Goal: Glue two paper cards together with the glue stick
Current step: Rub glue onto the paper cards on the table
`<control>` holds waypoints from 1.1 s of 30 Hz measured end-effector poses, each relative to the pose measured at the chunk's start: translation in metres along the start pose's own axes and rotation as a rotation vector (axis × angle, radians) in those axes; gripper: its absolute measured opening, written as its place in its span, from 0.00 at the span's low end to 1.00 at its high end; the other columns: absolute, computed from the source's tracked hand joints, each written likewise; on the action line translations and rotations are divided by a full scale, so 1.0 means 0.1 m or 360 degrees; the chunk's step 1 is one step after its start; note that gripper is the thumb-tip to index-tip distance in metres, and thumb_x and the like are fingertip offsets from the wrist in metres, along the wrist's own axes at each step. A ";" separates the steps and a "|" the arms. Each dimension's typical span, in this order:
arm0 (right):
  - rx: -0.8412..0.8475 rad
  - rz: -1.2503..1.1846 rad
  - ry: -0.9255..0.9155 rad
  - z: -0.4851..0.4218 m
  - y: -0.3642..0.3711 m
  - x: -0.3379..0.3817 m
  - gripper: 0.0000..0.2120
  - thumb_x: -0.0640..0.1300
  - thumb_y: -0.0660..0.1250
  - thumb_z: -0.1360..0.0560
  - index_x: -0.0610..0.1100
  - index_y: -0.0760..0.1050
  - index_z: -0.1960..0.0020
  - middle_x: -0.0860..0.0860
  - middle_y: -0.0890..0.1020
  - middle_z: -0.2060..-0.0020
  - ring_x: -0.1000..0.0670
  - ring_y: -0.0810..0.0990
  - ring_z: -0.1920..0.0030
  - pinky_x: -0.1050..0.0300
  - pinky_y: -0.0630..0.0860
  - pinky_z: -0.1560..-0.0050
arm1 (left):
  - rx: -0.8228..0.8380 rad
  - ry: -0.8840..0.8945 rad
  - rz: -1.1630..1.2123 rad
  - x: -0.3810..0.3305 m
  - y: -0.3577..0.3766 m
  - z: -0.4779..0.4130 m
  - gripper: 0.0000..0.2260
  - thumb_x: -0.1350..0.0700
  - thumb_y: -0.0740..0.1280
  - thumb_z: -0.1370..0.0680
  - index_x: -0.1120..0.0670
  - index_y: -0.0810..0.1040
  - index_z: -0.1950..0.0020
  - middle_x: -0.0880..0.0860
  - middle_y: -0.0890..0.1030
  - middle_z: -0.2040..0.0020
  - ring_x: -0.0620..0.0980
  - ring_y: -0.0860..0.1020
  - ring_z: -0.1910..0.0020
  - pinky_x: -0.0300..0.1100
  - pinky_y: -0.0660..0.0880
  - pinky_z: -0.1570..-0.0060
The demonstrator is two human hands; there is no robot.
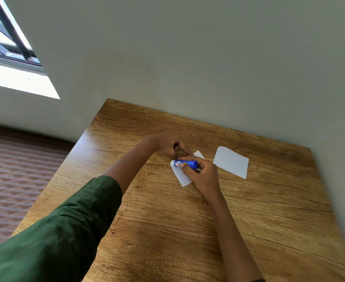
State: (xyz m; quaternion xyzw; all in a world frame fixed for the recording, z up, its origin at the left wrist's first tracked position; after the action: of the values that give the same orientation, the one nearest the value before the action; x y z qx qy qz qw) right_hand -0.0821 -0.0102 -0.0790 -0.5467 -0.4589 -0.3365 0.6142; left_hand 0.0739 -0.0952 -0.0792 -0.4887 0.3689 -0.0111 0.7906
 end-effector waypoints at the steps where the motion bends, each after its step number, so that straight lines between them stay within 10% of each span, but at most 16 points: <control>1: 0.0000 0.0018 0.0002 -0.01 0.00 0.00 0.08 0.42 0.72 0.29 0.47 0.82 0.50 0.57 0.83 0.59 0.62 0.79 0.57 0.67 0.75 0.62 | 0.0001 -0.0006 0.0000 0.00 0.00 0.00 0.22 0.63 0.68 0.29 0.44 0.77 0.39 0.51 0.72 0.66 0.49 0.70 0.64 0.38 0.66 0.62; 10: 0.0041 0.0112 0.0023 -0.02 0.01 0.01 0.09 0.47 0.73 0.30 0.48 0.83 0.51 0.49 0.85 0.57 0.51 0.81 0.57 0.54 0.78 0.60 | -0.0022 -0.0059 -0.0069 0.00 0.03 -0.01 0.21 0.64 0.67 0.30 0.48 0.79 0.40 0.46 0.71 0.70 0.46 0.70 0.67 0.40 0.67 0.64; 24: 0.0034 0.0122 0.0053 0.22 -0.17 0.03 0.07 0.40 0.73 0.31 0.46 0.83 0.53 0.50 0.84 0.62 0.58 0.79 0.63 0.68 0.74 0.66 | -0.0027 -0.0030 -0.0007 0.00 0.04 0.00 0.20 0.57 0.71 0.28 0.44 0.76 0.38 0.51 0.72 0.63 0.48 0.68 0.64 0.38 0.63 0.64; 33: 0.0016 0.0103 0.0132 0.37 -0.26 -0.06 0.08 0.44 0.74 0.32 0.46 0.84 0.53 0.48 0.85 0.60 0.47 0.81 0.59 0.54 0.79 0.60 | -0.0009 -0.0047 -0.0007 0.02 0.06 -0.02 0.21 0.57 0.71 0.28 0.44 0.75 0.37 0.47 0.69 0.68 0.45 0.66 0.66 0.35 0.61 0.66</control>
State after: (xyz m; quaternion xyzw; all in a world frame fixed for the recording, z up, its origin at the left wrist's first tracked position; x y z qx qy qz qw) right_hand -0.1150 0.0207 -0.0757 -0.5438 -0.4168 -0.3364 0.6461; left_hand 0.0719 -0.0947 -0.0858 -0.4919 0.3561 -0.0047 0.7945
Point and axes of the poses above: each hand's wrist, its own z-axis away from the middle knuckle, its own y-axis out of the palm, x = y × z, the point moved 3 cm from there along -z, towards the middle knuckle
